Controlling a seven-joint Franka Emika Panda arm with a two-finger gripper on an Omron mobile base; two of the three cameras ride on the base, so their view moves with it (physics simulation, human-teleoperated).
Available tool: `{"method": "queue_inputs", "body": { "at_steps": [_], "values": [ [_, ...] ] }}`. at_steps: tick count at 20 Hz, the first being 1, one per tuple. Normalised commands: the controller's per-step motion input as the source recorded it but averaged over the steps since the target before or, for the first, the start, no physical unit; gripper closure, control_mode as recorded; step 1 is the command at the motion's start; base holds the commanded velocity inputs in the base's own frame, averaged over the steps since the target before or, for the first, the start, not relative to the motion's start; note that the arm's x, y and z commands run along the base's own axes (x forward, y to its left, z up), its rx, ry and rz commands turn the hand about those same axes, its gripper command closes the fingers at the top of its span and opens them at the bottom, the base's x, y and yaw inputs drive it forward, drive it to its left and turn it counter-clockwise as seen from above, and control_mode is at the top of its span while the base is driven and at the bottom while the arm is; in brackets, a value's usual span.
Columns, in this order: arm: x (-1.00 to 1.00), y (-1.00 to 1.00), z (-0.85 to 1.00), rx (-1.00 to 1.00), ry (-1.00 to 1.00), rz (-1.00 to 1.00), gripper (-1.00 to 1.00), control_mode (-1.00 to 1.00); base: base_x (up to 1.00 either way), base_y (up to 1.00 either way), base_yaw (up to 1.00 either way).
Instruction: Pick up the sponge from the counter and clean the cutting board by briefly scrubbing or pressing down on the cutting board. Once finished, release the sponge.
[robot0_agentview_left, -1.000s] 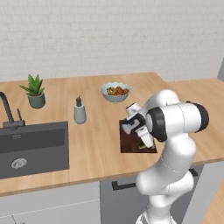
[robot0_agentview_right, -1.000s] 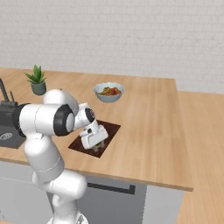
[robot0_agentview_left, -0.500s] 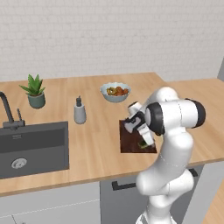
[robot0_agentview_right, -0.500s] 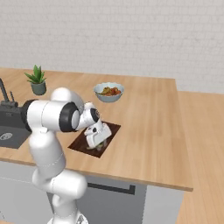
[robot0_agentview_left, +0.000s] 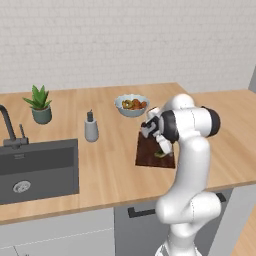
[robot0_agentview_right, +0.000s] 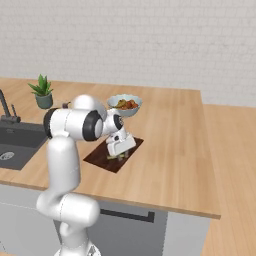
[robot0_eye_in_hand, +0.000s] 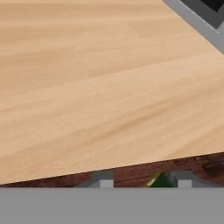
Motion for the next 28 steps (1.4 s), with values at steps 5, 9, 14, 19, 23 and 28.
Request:
{"method": "queue_inputs", "body": {
  "at_steps": [5,9,14,19,23,28],
  "values": [
    [0.50,0.00,-0.44,-0.03,-0.38,-0.25,1.00,-1.00,0.00,0.00,0.00],
    [0.04,0.03,-0.58,-0.04,-0.40,-0.17,1.00,-1.00,0.00,0.00,0.00],
    [0.00,0.28,-0.54,-0.06,-0.30,-0.09,-1.00,-1.00,0.00,0.00,0.00],
    [-0.07,0.00,0.11,0.00,-0.10,-0.02,-1.00,-1.00,0.00,0.00,0.00],
    [-0.48,0.00,0.82,0.00,-0.20,-0.01,-1.00,-1.00,0.00,0.00,0.00],
    [-0.92,-0.04,1.00,0.24,-0.21,0.00,-1.00,-1.00,0.00,0.00,0.00]
  ]
}}
